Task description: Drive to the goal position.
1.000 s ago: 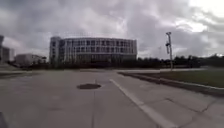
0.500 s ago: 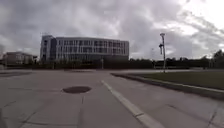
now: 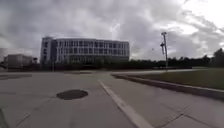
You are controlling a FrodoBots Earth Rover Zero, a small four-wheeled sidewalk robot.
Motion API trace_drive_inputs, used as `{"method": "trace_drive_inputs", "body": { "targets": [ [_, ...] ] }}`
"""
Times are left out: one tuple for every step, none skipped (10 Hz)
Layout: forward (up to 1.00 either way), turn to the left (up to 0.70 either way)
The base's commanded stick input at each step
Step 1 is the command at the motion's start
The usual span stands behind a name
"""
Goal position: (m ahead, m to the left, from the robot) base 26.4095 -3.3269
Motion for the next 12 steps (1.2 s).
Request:
{"method": "trace_drive_inputs", "body": {
  "targets": [
    [0.7,0.0],
    [0.7,0.0],
    [0.7,0.0],
    [0.7,0.0],
    [0.7,0.27],
    [0.7,0.35],
    [0.7,0.35],
    [0.7,0.35],
    [0.7,0.35],
    [0.7,0.32],
    [0.7,0.15],
    [0.7,0.0]
  ]
}}
